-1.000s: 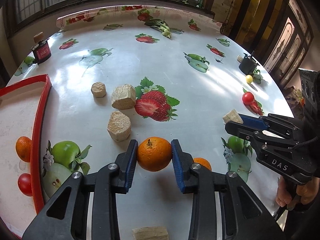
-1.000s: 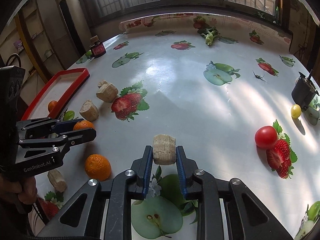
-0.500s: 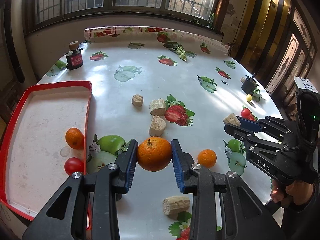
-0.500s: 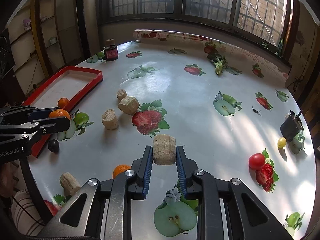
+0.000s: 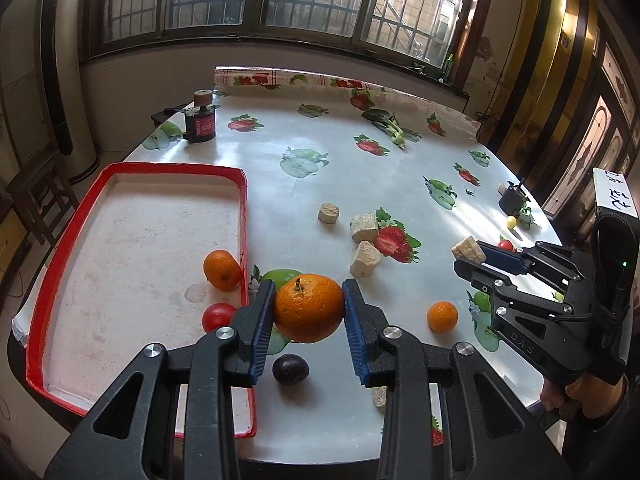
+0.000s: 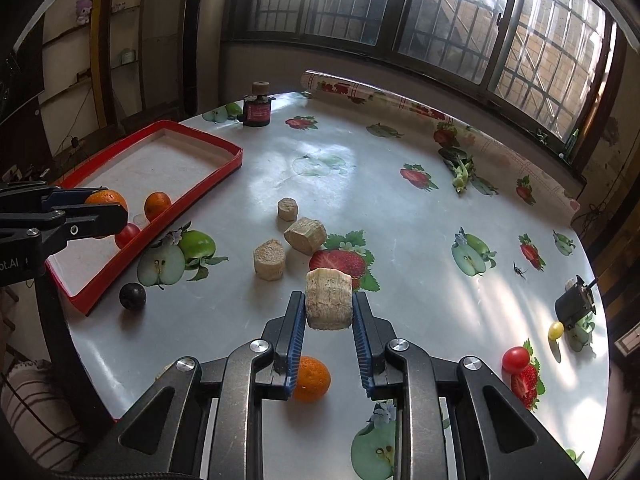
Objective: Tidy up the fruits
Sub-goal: 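Carry the orange and cork block into the red tray and release both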
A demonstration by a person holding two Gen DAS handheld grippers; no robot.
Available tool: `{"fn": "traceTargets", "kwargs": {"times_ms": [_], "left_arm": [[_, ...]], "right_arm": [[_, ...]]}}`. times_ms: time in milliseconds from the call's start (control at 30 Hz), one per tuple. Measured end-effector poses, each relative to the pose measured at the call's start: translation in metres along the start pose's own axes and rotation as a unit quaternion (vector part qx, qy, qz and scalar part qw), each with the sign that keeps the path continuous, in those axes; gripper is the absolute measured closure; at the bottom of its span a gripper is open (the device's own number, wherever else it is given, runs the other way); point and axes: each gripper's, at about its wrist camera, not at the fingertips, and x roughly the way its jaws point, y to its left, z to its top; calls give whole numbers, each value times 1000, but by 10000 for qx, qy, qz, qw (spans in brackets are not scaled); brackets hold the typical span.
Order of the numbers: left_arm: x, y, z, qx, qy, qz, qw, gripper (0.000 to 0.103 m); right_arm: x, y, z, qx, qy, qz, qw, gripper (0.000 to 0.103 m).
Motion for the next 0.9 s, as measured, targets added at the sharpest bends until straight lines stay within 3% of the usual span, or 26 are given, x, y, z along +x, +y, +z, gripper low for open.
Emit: {"fn": "traceTargets", "kwargs": {"times_ms": [633, 900], "left_arm": [[-25, 86, -6, -656, -236, 461, 9965, 72], [-24, 121, -6, -905, -218, 732, 9930, 72]], "right_arm": [[12, 75, 38, -739, -120, 265, 9968, 79], [35, 87, 70, -393, -9, 1220, 9918, 79]]}}
